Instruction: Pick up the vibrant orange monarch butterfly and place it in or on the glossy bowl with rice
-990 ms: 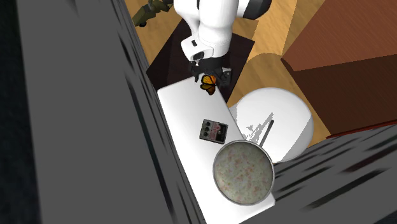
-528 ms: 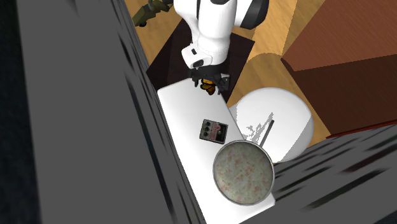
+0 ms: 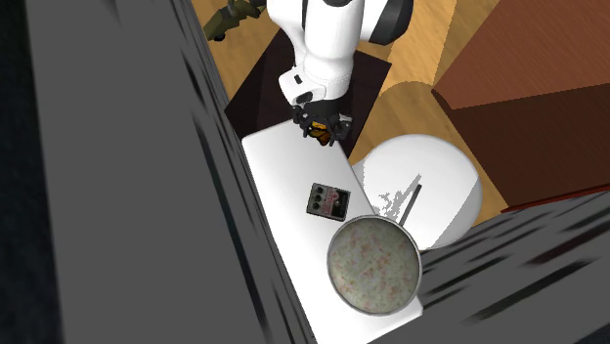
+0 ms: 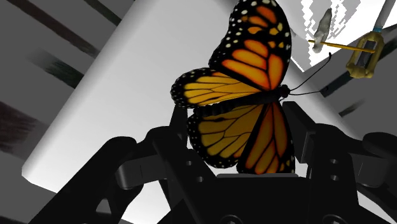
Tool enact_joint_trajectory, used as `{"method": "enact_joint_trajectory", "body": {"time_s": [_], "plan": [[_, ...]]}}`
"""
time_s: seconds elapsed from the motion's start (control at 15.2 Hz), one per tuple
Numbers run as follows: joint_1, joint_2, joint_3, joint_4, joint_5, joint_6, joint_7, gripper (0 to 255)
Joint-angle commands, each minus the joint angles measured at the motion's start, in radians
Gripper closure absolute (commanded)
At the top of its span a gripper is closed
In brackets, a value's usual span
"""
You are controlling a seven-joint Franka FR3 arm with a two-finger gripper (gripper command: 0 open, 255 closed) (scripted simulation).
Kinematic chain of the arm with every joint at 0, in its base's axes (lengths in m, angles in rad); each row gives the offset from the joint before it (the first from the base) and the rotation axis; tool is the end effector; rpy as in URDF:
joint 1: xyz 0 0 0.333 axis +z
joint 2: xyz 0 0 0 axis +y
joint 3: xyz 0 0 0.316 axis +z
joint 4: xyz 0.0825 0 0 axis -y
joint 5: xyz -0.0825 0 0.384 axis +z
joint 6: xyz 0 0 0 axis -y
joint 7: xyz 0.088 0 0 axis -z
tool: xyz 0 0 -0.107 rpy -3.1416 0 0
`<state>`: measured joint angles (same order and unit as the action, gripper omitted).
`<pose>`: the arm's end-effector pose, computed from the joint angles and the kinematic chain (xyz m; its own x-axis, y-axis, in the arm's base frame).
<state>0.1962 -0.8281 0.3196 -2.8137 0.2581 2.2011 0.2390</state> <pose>0.2794 0.1588 0.4305 0.9788 0.0621 0.1951 0.0728 -0.9962 -0.0483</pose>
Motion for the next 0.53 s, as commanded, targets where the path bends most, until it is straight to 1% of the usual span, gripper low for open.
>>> {"method": "enact_joint_trajectory", "body": {"time_s": [0.0,0.4,0.46], "plan": [[0.000,0.002,0.001,-0.002,0.001,0.000,0.000,255],[0.001,0.001,0.000,-0.002,0.001,0.000,0.000,255],[-0.001,-0.004,-0.003,0.009,-0.002,-0.016,0.001,255]]}}
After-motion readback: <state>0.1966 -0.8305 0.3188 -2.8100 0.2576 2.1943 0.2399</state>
